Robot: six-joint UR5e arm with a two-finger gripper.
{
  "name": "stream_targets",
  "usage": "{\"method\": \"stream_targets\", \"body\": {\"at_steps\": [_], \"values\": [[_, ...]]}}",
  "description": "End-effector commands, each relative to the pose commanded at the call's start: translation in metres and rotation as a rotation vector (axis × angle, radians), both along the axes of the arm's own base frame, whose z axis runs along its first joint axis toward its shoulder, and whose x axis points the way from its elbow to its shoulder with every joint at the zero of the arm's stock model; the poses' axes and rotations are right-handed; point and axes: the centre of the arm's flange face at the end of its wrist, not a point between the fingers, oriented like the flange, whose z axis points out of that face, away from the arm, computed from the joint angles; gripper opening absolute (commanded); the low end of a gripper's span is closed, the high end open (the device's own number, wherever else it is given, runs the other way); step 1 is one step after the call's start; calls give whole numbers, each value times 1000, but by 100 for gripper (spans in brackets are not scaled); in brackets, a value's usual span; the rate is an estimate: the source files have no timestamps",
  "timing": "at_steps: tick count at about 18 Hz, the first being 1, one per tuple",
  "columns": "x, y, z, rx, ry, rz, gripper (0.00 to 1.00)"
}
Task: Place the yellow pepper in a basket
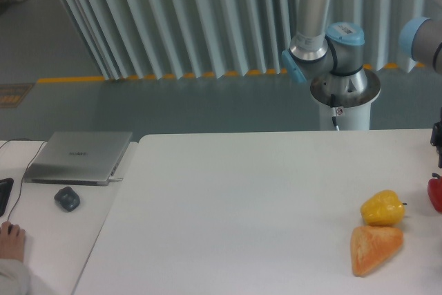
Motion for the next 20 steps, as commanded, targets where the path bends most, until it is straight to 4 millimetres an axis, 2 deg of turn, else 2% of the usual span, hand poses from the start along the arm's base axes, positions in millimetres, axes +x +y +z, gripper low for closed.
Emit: {"method": "stream_targets", "body": {"at_steps": [2,5,7,9,11,14,20], "values": [[1,1,0,5,14,39,100],[17,5,-8,-58,-45,22,100],[46,29,-14,-169,-43,-40,100],[84,59,-27,-216,-64,-85,100],[107,77,-37,-243,-88,-109,100],[119,87,-46,-257,-96,-107,100],[121,87,-60,-277,-104,-97,100]]}}
